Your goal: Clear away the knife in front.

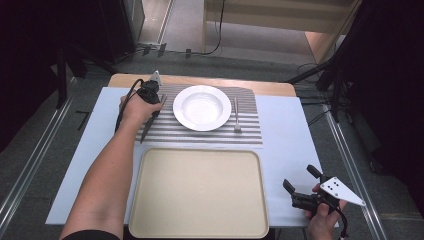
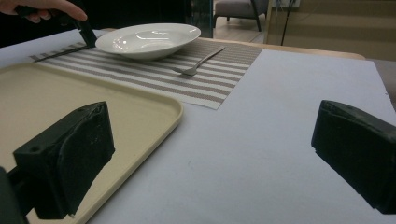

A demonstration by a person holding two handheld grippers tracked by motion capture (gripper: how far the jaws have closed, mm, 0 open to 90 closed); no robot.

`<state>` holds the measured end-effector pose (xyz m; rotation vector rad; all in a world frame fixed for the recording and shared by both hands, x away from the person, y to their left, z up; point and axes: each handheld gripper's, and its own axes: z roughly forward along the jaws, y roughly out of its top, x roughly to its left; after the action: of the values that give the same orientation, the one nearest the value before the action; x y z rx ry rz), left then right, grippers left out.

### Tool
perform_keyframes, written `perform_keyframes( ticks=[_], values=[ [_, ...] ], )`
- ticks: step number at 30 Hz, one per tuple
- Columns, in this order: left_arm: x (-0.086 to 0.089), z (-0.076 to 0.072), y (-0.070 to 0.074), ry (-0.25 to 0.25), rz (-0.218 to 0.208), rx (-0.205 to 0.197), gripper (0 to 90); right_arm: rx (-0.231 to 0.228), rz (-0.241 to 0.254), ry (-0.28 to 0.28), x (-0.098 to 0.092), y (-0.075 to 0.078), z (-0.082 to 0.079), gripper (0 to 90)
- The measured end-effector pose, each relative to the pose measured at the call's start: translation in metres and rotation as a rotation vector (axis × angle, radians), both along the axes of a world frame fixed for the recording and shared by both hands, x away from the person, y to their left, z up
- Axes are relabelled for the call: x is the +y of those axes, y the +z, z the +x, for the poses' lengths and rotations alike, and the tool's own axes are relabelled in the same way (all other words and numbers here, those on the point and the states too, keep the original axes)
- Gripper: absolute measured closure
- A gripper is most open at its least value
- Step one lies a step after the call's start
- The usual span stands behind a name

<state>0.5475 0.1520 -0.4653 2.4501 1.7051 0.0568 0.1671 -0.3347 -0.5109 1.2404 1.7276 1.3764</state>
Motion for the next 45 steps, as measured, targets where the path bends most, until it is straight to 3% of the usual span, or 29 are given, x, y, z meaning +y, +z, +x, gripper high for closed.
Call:
perform_keyframes(
  ticks=[1, 6, 9, 17, 31, 36, 45],
  values=[
    [0.004, 0.001, 0.0, 0.007, -0.026, 0.006, 80.1, -0.001, 0.0, -0.001, 0.0, 0.0, 0.0, 0.0],
    [0.005, 0.0, 0.003, 0.007, -0.026, -0.012, 80.2, -0.001, 0.0, 0.002, 0.0, 0.0, 0.0, 0.0],
    [0.006, -0.004, 0.012, -0.001, -0.035, -0.041, 80.2, -0.002, 0.002, 0.003, 0.0, 0.001, 0.0, 0.0],
    [0.015, -0.012, 0.025, -0.02, -0.052, -0.048, 80.1, -0.002, 0.0, 0.004, 0.0, 0.001, 0.0, 0.0],
    [0.022, -0.042, 0.047, -0.068, -0.085, -0.075, 80.0, -0.002, -0.004, 0.001, 0.0, 0.001, 0.001, 0.0],
    [0.023, -0.053, 0.049, -0.081, -0.112, -0.074, 80.0, -0.001, -0.004, 0.002, 0.001, 0.001, 0.001, 0.0],
    [0.02, -0.075, 0.05, -0.144, -0.111, -0.076, 80.0, 0.0, -0.004, 0.002, 0.001, 0.001, 0.001, 0.0]
  ],
)
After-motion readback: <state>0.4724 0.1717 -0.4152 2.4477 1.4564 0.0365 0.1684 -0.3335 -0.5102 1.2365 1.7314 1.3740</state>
